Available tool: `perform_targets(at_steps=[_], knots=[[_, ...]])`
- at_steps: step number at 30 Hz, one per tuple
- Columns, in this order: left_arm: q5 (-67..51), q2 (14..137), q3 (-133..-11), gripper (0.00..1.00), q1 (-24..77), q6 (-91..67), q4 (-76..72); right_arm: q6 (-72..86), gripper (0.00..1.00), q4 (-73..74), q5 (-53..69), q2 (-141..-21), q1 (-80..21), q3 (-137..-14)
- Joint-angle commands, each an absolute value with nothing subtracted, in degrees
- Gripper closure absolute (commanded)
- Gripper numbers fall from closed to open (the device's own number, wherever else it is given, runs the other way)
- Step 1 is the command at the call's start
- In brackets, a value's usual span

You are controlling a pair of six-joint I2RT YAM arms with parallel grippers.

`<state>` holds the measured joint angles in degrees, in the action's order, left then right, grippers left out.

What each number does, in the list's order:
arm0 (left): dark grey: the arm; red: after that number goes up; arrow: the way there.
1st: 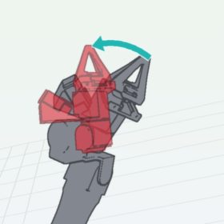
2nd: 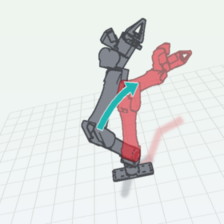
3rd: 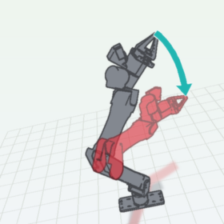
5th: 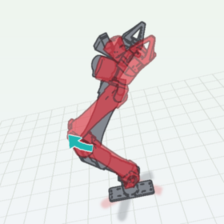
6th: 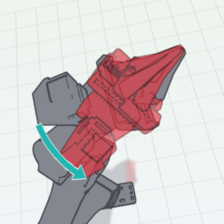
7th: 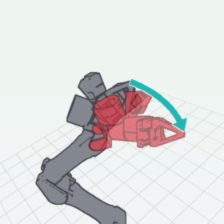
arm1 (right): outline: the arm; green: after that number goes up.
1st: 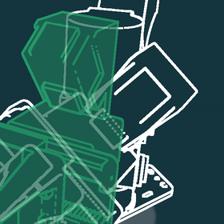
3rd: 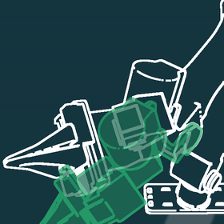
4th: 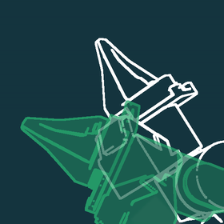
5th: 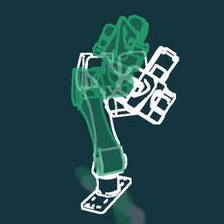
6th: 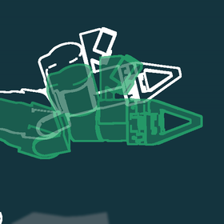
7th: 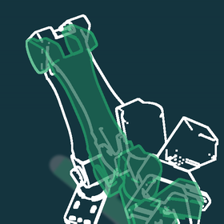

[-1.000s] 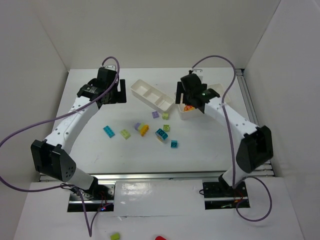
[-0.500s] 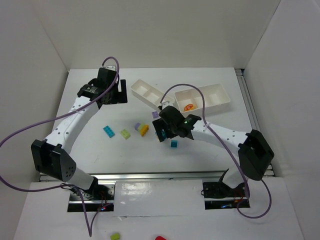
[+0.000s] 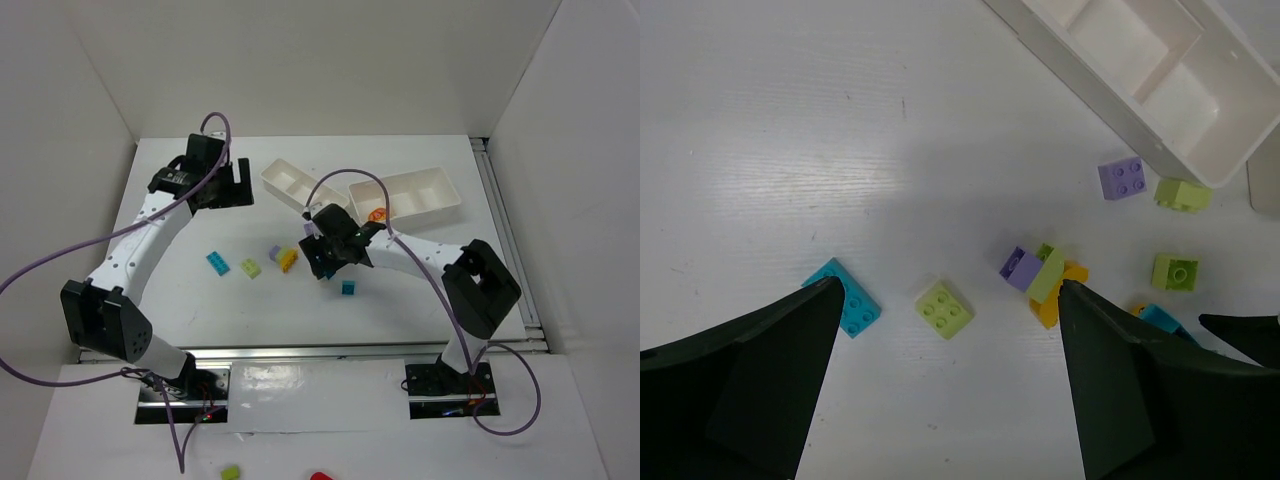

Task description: Sort the legos into containers by color

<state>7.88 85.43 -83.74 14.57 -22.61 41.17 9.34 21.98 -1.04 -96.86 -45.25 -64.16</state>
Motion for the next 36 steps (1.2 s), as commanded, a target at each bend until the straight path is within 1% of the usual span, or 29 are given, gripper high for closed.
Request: perform_targets(at_steps=[1, 3, 5, 12, 13, 14, 16, 17, 18, 21, 22, 23, 24, 25, 26, 27, 28, 29, 30, 31, 32, 33, 36], knots=[[5.4, 85.6, -83.9, 0.03, 13.8, -22.0, 40.9, 10.0, 0.30, 17.1, -0.3, -96.9, -43.9, -64.3], [5.4, 85.6, -83.9, 0.03, 13.8, -21.4, 40.9, 10.5, 0.36, 15.0, 0.4, -96.4, -43.2, -62.8], [5.4, 85.6, -84.5, 0.03, 13.8, -21.4, 41.4, 10.5, 0.39, 15.0, 0.4, -96.4, -43.2, -62.1], [4.8, 85.6, -85.6, 0.03, 13.8, -20.9, 41.9, 10.5, 0.42, 15.0, -1.5, -97.0, -43.2, -62.7], [4.8, 85.6, -86.1, 0.03, 13.8, -20.9, 41.9, 10.5, 0.46, 15.0, -1.5, -97.6, -43.2, -62.7], [4.8, 86.1, -86.1, 0.03, 13.8, -20.9, 41.9, 10.5, 0.55, 15.6, -1.5, -97.6, -43.2, -62.7], [4.1, 86.1, -86.7, 0.03, 13.8, -20.4, 41.9, 10.5, 0.68, 16.2, -2.0, -97.6, -43.2, -63.8], [3.3, 86.7, -87.2, 0.03, 13.8, -20.4, 41.9, 11.1, 0.72, 17.4, -1.5, -97.6, -43.2, -64.5], [2.7, 86.7, -87.2, 0.03, 13.8, -20.4, 41.9, 11.1, 0.75, 18.2, -1.5, -97.6, -43.2, -66.0], [-2.4, 86.7, -87.8, 0.03, 13.3, -20.4, 41.9, 12.4, 0.75, 21.2, -1.5, -95.6, -42.6, -68.7], [-5.2, 86.7, -87.8, 0.04, 12.5, -19.7, 41.4, 12.4, 0.75, 21.2, -1.0, -94.7, -41.8, -68.7], [-12.1, 86.7, -87.0, 0.05, 12.5, -18.4, 39.5, 13.0, 0.75, 21.7, 1.0, -92.0, -41.1, -69.3], [-16.4, 86.1, -86.4, 0.07, 11.9, -17.8, 38.2, 13.7, 0.75, 21.7, 2.5, -90.5, -40.2, -69.3], [-20.0, 85.2, -84.9, 0.11, 11.3, -17.8, 36.0, 13.7, 0.75, 21.2, 4.4, -89.0, -37.8, -69.3], [-30.7, 82.6, -82.8, 0.11, 11.3, -16.9, 32.9, 14.4, 0.75, 21.2, 8.7, -85.9, -36.3, -68.6], [-35.5, 81.1, -78.3, 0.11, 11.3, -16.9, 26.2, 15.0, 0.75, 19.7, 11.1, -84.5, -34.9, -67.6], [-39.5, 79.9, -75.9, 0.11, 11.3, -16.9, 22.8, 15.0, 0.75, 19.2, 14.1, -83.2, -31.8, -67.6], [-46.9, 79.2, -74.3, 0.11, 11.3, -17.5, 20.8, 15.0, 0.75, 19.2, 19.5, -81.1, -30.2, -66.9], [-50.1, 79.2, -72.3, 0.11, 11.3, -18.3, 19.0, 15.0, 0.75, 18.4, 21.8, -80.3, -28.8, -66.9], [-56.6, 79.9, -71.7, 0.11, 11.3, -18.3, 17.0, 15.6, 0.75, 18.4, 26.3, -78.8, -26.3, -66.2], [-56.7, 80.8, -71.7, 0.11, 11.3, -18.3, 16.4, 15.6, 0.75, 17.8, 26.4, -78.8, -25.1, -66.2], [-62.1, 82.5, -71.1, 0.11, 11.3, -18.3, 15.7, 16.2, 0.75, 17.8, 30.1, -77.4, -24.1, -66.2], [-70.8, 84.6, -69.8, 0.11, 12.1, -20.3, 10.8, 17.3, 0.75, 15.6, 37.5, -76.1, -20.7, -64.9]])
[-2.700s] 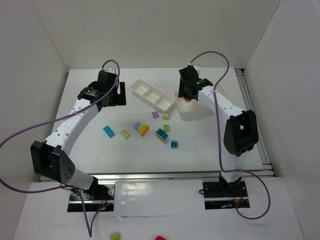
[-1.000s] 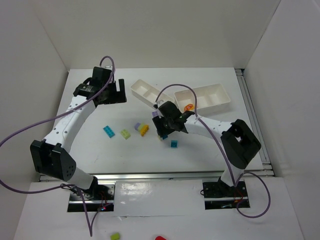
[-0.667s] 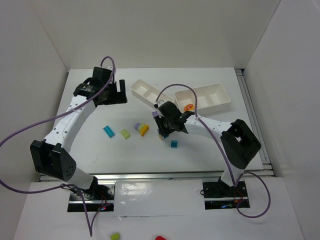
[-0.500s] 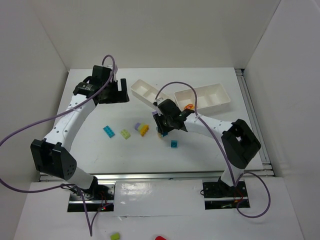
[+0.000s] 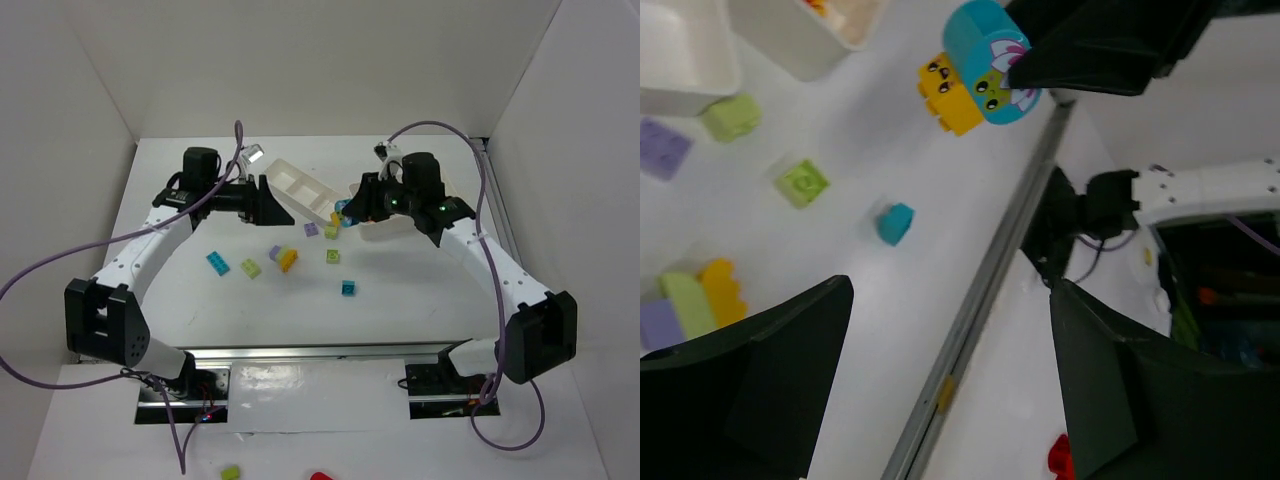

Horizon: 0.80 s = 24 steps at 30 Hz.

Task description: Sort the legos into containers by color

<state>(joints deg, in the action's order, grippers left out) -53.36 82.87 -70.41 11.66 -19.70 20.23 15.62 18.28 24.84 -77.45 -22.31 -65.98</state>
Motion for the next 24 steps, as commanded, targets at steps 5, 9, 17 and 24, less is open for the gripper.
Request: perform_targets(at_steps=[5, 9, 17, 24], knots=[[-74.7, 89.1, -68.4, 0.10, 15.4, -24.9, 2.1, 21.4, 0.75, 8.4, 44.0, -75.0, -18.3, -61.4], [-76.6, 90.9, -67.9, 0.11, 17.2, -27.9, -3.7, 23.5, 0.75, 4.8, 47.7, -75.0, -17.8, -60.5], [-76.1, 95.4, -70.7, 0.14, 18.5, -22.2, 2.6, 27.7, 0.75, -0.2, 53.3, -76.2, -17.8, -59.9], [-77.2, 95.9, -70.7, 0.15, 19.5, -25.7, -3.3, 27.7, 0.75, -0.2, 54.1, -76.7, -18.4, -59.9]])
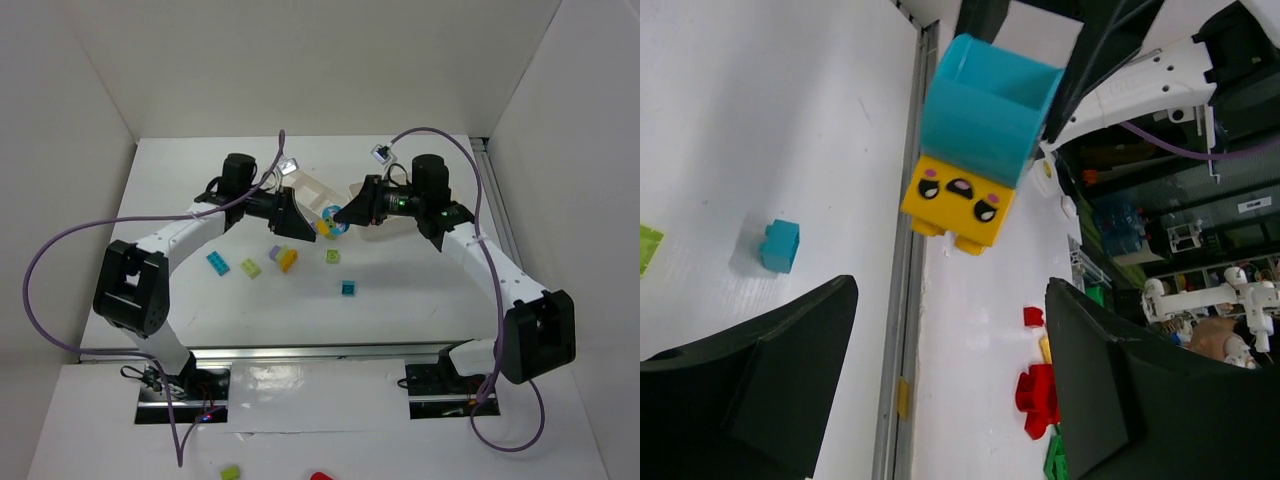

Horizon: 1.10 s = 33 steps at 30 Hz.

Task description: Sort the legos into containers by color

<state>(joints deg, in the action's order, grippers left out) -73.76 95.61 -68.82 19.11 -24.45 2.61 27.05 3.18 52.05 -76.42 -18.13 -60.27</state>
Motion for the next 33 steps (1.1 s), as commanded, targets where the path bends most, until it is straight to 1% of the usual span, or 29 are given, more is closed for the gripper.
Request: perform_targets(at_steps=[1, 2, 3, 5, 7, 11, 13, 17, 18, 19, 22, 23, 24, 25, 29, 33], knots=[[-78.6, 95.9, -70.7, 0.15, 19.5, -27.0, -5.4, 27.7, 0.75, -0.2, 54.1, -76.7, -19.0, -59.9], [-79.1, 95.9, -69.7, 0.15, 20.0, -30.5, -10.3, 27.7, 0.75, -0.2, 54.1, -76.7, -19.0, -59.9], [-79.7, 95.9, -69.7, 0.15, 20.0, -31.9, -12.0, 27.7, 0.75, -0.2, 54.1, -76.7, -19.0, -59.9], [-79.7, 95.9, -71.0, 0.16, 21.3, -30.3, -10.7, 27.7, 0.75, -0.2, 54.1, -77.3, -19.5, -59.9], [-79.7, 96.5, -72.5, 0.17, 21.9, -27.3, -4.9, 27.2, 0.75, 0.4, 54.1, -77.9, -20.0, -60.6], [-79.0, 97.0, -72.0, 0.23, 23.1, -29.2, -7.6, 27.2, 0.75, 0.4, 54.6, -77.9, -20.6, -60.6], [-79.0, 97.0, -71.5, 0.27, 23.1, -29.7, -9.0, 27.2, 0.75, -0.2, 54.6, -77.9, -20.6, -60.6], [-79.5, 97.0, -70.9, 0.38, 23.1, -32.7, -12.1, 27.7, 0.75, -0.2, 54.6, -77.9, -20.6, -60.6], [-79.5, 97.0, -70.9, 0.43, 23.1, -32.7, -12.1, 27.7, 0.75, -0.2, 54.6, -78.4, -20.6, -60.6], [-79.5, 97.0, -71.7, 0.52, 23.1, -32.7, -12.1, 27.7, 0.75, -0.2, 54.6, -78.4, -20.6, -60.6], [-79.5, 97.6, -74.3, 0.68, 23.1, -32.2, -10.2, 27.7, 0.76, -0.2, 54.6, -78.4, -20.6, -60.6], [-79.5, 97.6, -74.4, 0.86, 23.1, -32.2, -10.2, 27.7, 0.76, 0.6, 54.6, -78.4, -20.6, -60.6], [-79.5, 98.3, -75.1, 0.95, 23.1, -32.2, -10.2, 27.1, 0.76, 1.3, 53.8, -78.4, -20.6, -61.1], [-79.5, 98.3, -76.2, 1.00, 23.1, -32.2, -8.7, 26.5, 0.76, 2.2, 53.3, -78.4, -20.6, -61.1], [-77.6, 100.4, -77.4, 1.00, 23.1, -31.2, -6.3, 20.4, 0.76, 11.7, 50.0, -78.4, -17.8, -64.2], [-77.6, 100.9, -77.4, 1.00, 23.1, -33.0, -9.0, 20.4, 0.76, 13.0, 50.0, -77.7, -15.4, -64.2]])
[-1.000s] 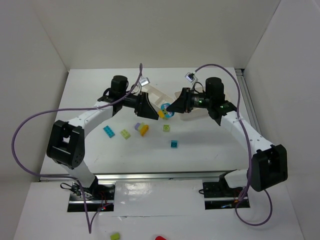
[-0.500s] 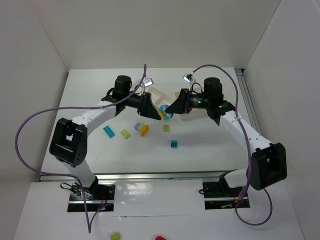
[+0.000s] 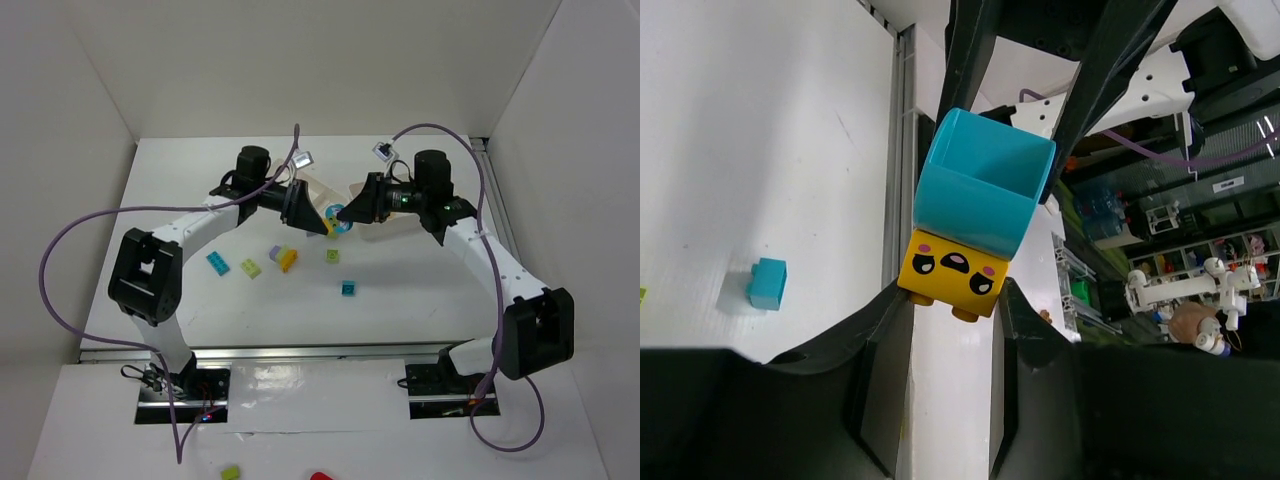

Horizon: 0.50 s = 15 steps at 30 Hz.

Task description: Sort the legos into containers by color

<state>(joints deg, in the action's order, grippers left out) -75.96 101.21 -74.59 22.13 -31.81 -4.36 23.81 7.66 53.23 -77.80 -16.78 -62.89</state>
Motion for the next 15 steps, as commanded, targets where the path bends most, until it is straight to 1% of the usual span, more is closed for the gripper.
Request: perform_targets(at_steps=[1, 7, 15], knots=[[-77.6, 101.6, -77.4, 1.00, 23.1, -33.7, -9.1, 19.6, 0.76, 13.6, 50.0, -77.7, -15.4, -64.2], [-76.5, 102.2, -77.4, 1.00, 23.1, -33.8, -9.1, 19.6, 0.77, 14.3, 50.5, -77.1, -13.6, -63.7], [-74.0, 104.0, -78.0, 1.00, 23.1, -32.0, -5.4, 18.5, 0.78, 16.3, 50.5, -75.9, -10.3, -63.7]])
